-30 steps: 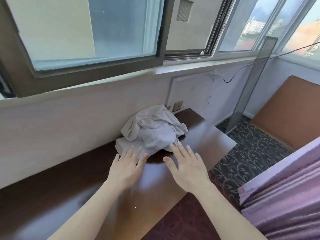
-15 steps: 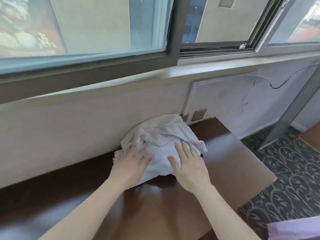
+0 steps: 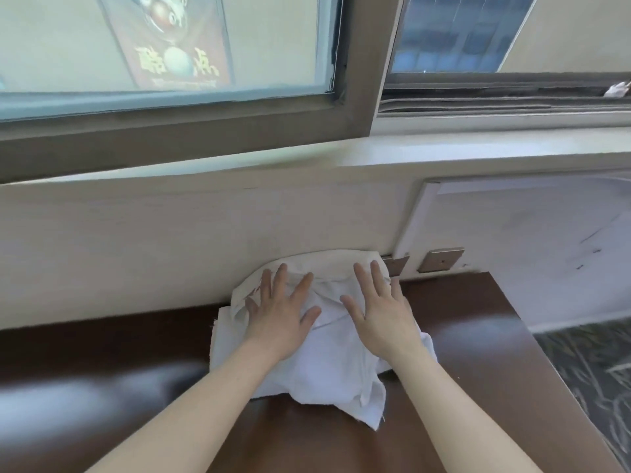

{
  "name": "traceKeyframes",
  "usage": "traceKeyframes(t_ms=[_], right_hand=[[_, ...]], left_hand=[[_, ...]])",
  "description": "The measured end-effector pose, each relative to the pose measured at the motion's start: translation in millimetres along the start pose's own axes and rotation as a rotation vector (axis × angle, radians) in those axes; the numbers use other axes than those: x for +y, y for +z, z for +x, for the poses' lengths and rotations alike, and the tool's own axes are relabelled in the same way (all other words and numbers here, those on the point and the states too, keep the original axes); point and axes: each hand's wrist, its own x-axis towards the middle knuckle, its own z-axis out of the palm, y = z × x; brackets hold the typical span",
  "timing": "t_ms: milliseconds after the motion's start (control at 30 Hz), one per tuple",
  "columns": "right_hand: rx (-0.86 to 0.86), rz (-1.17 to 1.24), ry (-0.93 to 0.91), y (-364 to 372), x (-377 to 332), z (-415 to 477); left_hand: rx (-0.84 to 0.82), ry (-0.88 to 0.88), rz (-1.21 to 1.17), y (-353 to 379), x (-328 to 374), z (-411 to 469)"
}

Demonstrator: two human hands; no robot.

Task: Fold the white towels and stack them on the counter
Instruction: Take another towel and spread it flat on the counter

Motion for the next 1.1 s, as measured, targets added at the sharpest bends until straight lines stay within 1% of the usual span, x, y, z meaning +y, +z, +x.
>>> traceKeyframes(t_ms=[100, 233, 400, 467, 600, 833, 967, 1100], right_hand=[[0.003, 0.011, 0.002, 5, 6, 19], [0.012, 0.03, -0.002, 15, 6, 37], [0.128, 0.005, 0.021, 19, 1, 44], [0.151, -0.003, 0.003, 16, 0, 46], [0.206, -0.045, -0.108, 7, -1, 44], [0.425, -0.031, -0.308, -30, -9, 34], [0.533, -0.029, -0.37, -54, -18, 25], [0.573, -0.025, -0.44, -76, -23, 19]], left_hand=[[0.031, 0.005, 0.066, 5, 0, 11], [0.064, -0.002, 0.069, 2, -1, 19], [0.183, 0.006, 0.057, 0, 0, 28], [0.199, 0.017, 0.073, -1, 0, 31], [0.241, 0.067, 0.111, -7, -2, 28], [0.424, 0.162, 0.081, -45, -3, 6], [0.517, 0.213, 0.09, -74, 1, -9], [0.508, 0.181, 0.069, -100, 9, -18]])
